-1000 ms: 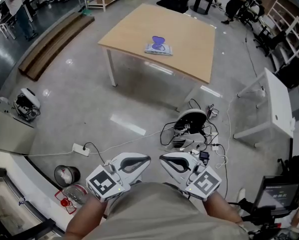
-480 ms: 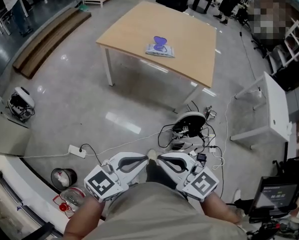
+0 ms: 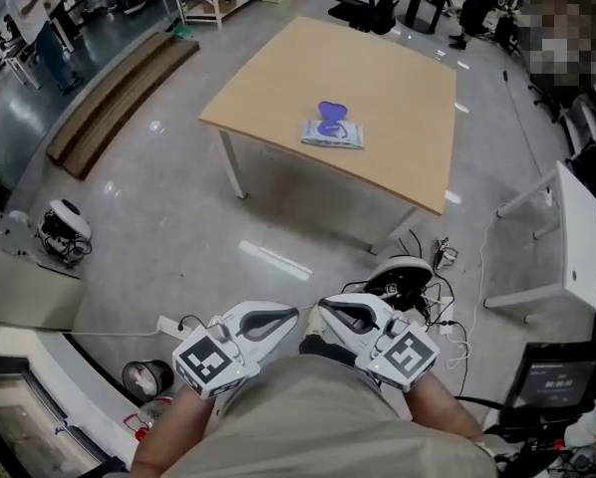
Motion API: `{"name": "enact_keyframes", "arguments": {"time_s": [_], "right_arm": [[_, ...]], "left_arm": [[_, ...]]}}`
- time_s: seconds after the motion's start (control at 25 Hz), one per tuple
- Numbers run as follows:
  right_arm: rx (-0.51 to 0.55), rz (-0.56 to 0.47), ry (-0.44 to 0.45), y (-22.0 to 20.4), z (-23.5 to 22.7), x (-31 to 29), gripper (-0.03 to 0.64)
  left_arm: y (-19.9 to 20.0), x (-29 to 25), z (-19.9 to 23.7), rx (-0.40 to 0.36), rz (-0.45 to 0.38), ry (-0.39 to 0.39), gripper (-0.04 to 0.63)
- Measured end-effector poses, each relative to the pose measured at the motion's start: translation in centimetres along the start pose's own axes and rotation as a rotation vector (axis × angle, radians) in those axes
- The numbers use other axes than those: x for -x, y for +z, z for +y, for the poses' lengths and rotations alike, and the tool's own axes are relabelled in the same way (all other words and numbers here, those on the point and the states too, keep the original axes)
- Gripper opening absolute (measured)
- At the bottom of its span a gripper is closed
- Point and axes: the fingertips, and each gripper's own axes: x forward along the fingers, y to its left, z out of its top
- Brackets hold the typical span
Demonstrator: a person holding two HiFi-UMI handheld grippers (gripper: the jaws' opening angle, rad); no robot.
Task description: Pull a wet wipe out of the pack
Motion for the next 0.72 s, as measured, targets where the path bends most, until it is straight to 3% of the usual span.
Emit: {"name": "enact_keyframes", "arguments": {"time_s": [0.16,0.32,0.72], "right_arm": [[0.059,-0.009,0.001,1.2,-7.1,-0.1,0.002],[0.024,0.003,-0.008,-0.1,-13.5,-0.1,0.002],[-0.031,0.06,-0.102,-2.1,-25.4,-2.9,0.002]], "left_arm": [[2.4,-5.4,4.5,-0.025,0.016,0.024,0.005],[3.7,-10.8,8.9,-0.062,0.019,0.04,0.005],[4.5,-17.6,19.2,-0.016,0.048,0.017,0.005]]}}
